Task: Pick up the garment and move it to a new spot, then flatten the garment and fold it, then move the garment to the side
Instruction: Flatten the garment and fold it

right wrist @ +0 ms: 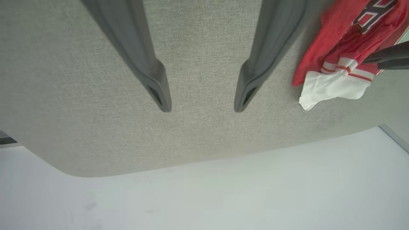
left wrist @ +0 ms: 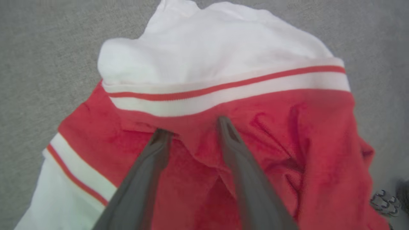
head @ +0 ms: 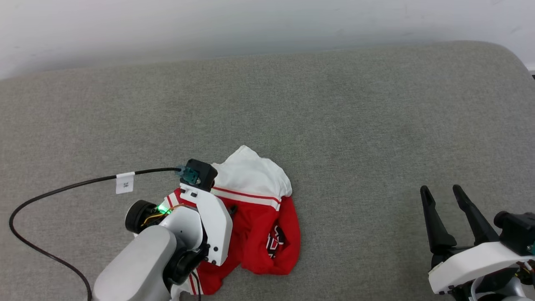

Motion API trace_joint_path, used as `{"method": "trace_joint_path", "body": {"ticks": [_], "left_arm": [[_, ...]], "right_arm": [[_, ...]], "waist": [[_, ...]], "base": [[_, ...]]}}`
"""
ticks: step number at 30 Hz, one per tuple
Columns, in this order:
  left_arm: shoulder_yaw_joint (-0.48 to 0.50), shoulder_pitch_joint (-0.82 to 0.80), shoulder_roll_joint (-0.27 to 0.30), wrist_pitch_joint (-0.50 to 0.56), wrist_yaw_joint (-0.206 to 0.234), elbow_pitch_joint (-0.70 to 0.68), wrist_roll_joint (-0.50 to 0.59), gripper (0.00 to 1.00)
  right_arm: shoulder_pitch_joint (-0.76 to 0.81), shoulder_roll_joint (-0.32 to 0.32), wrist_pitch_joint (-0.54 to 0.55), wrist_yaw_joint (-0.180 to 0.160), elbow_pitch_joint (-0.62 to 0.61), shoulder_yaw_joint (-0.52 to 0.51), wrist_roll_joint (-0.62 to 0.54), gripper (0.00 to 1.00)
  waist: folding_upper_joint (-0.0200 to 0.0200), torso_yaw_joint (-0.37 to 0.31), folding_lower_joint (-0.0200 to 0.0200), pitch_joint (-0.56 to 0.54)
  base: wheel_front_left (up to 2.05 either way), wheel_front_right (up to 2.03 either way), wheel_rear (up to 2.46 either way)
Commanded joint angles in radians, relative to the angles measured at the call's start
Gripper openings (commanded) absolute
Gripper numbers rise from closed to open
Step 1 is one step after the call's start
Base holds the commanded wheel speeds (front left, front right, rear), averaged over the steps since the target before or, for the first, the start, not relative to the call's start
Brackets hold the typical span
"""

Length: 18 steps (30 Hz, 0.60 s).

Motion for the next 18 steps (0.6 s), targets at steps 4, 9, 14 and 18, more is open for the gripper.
{"method": "trace_joint_path", "body": {"ticks": [4,9,14,18], "left_arm": [[-0.006,-0.045,-0.017,-0.098,-0.011,-0.01,0.052,0.0],[-0.036,-0.097,-0.061,-0.212,-0.025,-0.079,0.12,0.0],[-0.099,-0.111,-0.122,-0.262,-0.055,-0.139,0.151,0.0],[-0.181,-0.06,-0.156,-0.224,-0.096,-0.091,0.136,0.0]], "right_arm": [[-0.015,0.002,-0.009,-0.001,0.012,-0.007,0.002,1.0],[-0.015,0.002,-0.001,-0.001,0.01,-0.021,0.0,1.0],[-0.013,0.001,0.007,-0.001,0.004,-0.028,0.002,1.0],[-0.01,0.002,0.015,-0.001,0.005,-0.03,0.012,1.0]], "waist": [[-0.0001,-0.012,-0.0001,-0.01],[-0.0001,-0.012,-0.0001,-0.021],[-0.0001,-0.016,-0.0001,-0.018],[-0.0001,-0.022,-0.0001,-0.005]], "base": [[0.0,0.0,0.0],[0.0,0.0,0.0],[0.0,0.0,0.0],[0.0,0.0,0.0]]}}
